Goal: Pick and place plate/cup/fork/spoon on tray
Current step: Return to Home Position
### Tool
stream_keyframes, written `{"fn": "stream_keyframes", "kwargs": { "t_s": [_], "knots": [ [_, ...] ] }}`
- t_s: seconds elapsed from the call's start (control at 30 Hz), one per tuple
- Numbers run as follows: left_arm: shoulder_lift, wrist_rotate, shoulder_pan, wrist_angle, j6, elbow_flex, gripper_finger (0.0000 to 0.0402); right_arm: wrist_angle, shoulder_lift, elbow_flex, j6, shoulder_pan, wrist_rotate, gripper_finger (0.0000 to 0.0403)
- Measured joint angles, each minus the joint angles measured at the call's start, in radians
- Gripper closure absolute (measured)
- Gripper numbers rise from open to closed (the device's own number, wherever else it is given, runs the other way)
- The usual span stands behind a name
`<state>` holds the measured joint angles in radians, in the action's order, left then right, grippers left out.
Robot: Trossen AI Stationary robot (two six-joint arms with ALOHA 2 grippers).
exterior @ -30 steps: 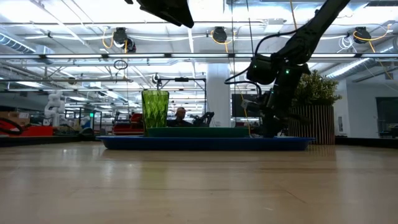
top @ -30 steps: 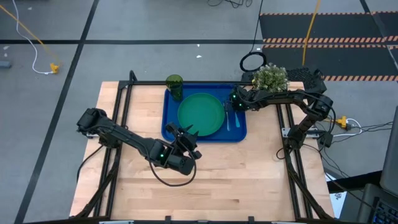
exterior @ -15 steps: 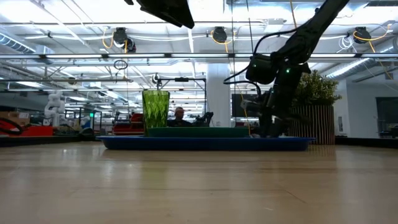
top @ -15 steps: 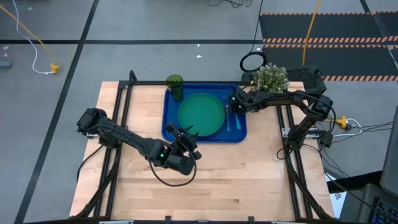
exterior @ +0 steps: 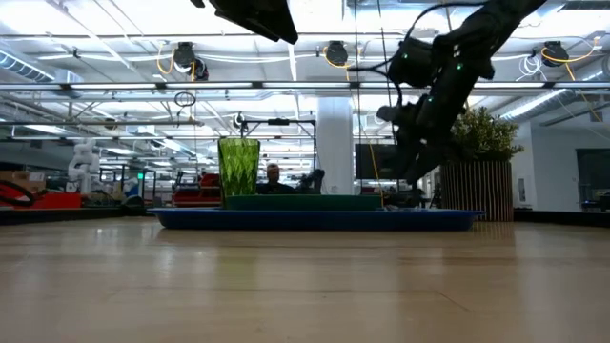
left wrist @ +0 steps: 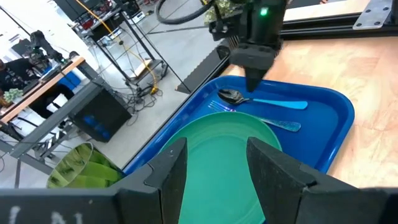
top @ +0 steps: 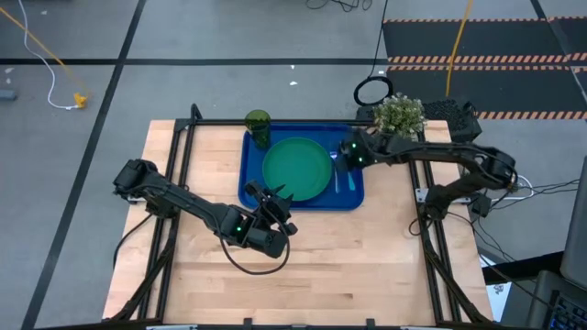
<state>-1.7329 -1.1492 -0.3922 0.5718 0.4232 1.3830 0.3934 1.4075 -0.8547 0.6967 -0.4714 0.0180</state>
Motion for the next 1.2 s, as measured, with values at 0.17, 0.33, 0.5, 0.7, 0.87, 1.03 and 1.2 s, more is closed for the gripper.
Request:
{"fn": "stream_keyframes", "kwargs": {
  "t_s": [0.17,0.33,0.5,0.7,0.87,1.03,1.2],
  "knots": [
    [0.0,0.0,0.0,0.0,0.0,0.0,0.0231,-0.004,-0.042,0.037,-0.182,0.101,-0.048,0.0277],
    [0.0,0.006,0.0,-0.003,0.001,0.0,0.0231,-0.002,-0.063,0.116,-0.358,0.179,-0.05,0.0277],
    [0.0,0.006,0.0,-0.012,0.005,0.0,0.0231,-0.019,-0.066,0.196,-0.458,0.2,-0.048,0.0277],
    [0.0,0.007,0.0,-0.049,-0.003,0.0,0.0231,-0.11,-0.066,0.269,-0.481,0.199,-0.046,0.0297],
    [0.0,0.007,0.0,-0.053,-0.003,0.0,0.0231,-0.153,-0.069,0.275,-0.478,0.199,-0.046,0.0341],
    [0.0,0.007,0.0,-0.053,-0.002,0.0,0.0231,-0.156,-0.084,0.275,-0.419,0.199,-0.046,0.0388],
    [0.0,0.007,0.0,-0.053,-0.002,0.0,0.0231,-0.157,-0.102,0.275,-0.387,0.199,-0.039,0.0397]
  ]
}}
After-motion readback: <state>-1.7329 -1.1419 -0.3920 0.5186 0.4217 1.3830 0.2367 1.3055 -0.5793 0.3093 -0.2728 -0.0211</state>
